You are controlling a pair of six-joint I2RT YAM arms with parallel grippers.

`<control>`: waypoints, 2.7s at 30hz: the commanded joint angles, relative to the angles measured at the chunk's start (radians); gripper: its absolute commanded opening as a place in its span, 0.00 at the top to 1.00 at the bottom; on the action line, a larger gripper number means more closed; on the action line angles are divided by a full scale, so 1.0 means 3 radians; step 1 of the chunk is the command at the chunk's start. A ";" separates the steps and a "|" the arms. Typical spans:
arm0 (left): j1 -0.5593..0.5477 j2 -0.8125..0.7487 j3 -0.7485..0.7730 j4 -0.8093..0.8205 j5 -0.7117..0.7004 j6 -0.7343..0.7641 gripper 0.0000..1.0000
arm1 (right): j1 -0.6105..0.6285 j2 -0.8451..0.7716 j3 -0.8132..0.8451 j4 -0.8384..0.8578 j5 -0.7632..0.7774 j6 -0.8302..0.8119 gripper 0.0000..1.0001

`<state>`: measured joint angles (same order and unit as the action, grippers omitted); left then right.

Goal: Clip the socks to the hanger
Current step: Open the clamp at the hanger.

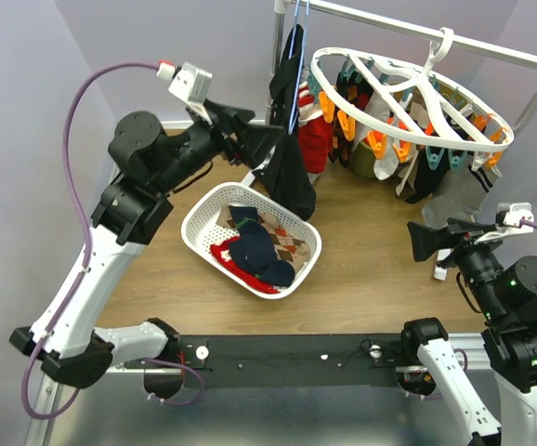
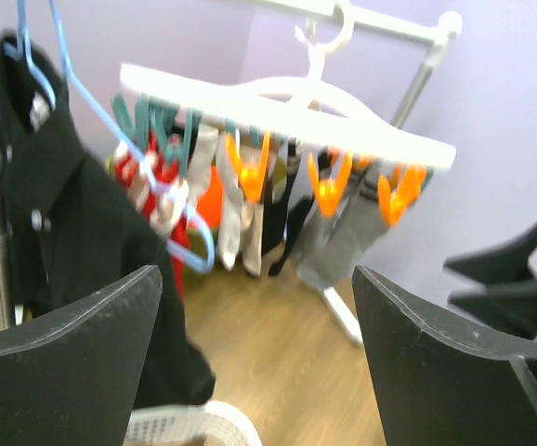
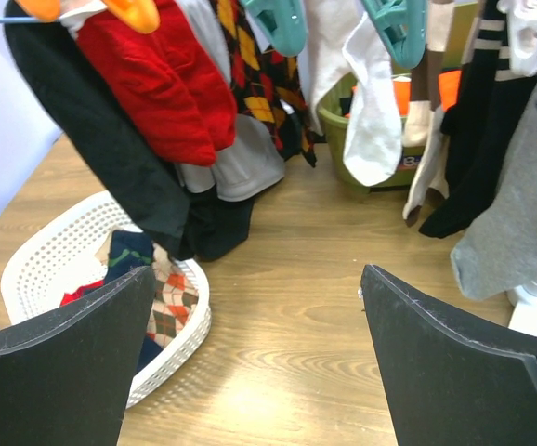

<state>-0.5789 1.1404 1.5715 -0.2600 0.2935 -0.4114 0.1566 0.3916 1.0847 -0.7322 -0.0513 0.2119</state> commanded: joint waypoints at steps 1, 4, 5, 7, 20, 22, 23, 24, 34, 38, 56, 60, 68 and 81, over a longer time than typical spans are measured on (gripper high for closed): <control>-0.0167 0.0416 0.0594 -0.0008 -0.0283 -0.0066 0.12 | -0.0016 -0.0001 -0.0031 -0.0054 -0.0243 -0.0016 0.00; -0.0208 0.0657 0.0881 -0.0028 -0.0385 -0.0060 0.17 | -0.0016 -0.0017 -0.0026 -0.0060 -0.0269 -0.0006 0.00; -0.0223 0.0759 0.0938 -0.0048 -0.0401 -0.0060 0.19 | -0.0011 -0.0017 -0.0031 -0.0055 -0.0264 0.0045 0.00; -0.0274 0.0846 0.1081 -0.0079 -0.0452 -0.0055 0.24 | -0.0016 -0.0027 -0.0026 -0.0049 -0.0289 0.0066 0.00; -0.0474 0.1352 0.1516 -0.0432 -0.0769 0.0042 0.34 | -0.0016 -0.0088 -0.0031 -0.0065 -0.0305 0.0132 0.00; -0.0499 0.1414 0.1613 -0.0514 -0.0769 0.0072 0.37 | -0.0011 -0.0098 -0.0052 -0.0055 -0.0310 0.0137 0.00; -0.0509 0.1475 0.1644 -0.0534 -0.0769 0.0078 0.37 | -0.0011 -0.0104 -0.0057 -0.0049 -0.0315 0.0142 0.00; -0.0520 0.1501 0.1669 -0.0570 -0.0789 0.0083 0.38 | -0.0011 -0.0109 -0.0062 -0.0034 -0.0315 0.0153 0.00; -0.0555 0.1705 0.1884 -0.0637 -0.0932 0.0098 0.38 | -0.0011 -0.0144 -0.0082 0.0007 -0.0366 0.0158 0.00; -0.0555 0.1792 0.1941 -0.0637 -0.0907 0.0114 0.38 | -0.0011 -0.0124 -0.0083 0.0012 -0.0376 0.0142 0.00; -0.0561 0.1925 0.2007 -0.0468 -0.0779 0.0114 0.37 | -0.0016 0.0029 -0.0139 0.0150 -0.0586 0.0050 0.00; -0.0561 0.1946 0.2002 -0.0417 -0.0799 0.0108 0.38 | -0.0011 0.0065 -0.0154 0.0186 -0.0672 0.0055 0.00; -0.0561 0.1977 0.2002 -0.0340 -0.0789 0.0108 0.50 | -0.0016 0.0131 -0.0210 0.0222 -0.0897 0.0056 0.00; -0.0566 0.1834 0.1634 -0.0177 -0.0774 0.0022 0.84 | -0.0016 0.0433 -0.0762 0.0355 -0.1910 0.0250 0.00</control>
<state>-0.7418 1.7260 2.1048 -0.3470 0.0467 -0.3901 0.1566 0.4828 0.9314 -0.6422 -0.4679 0.2615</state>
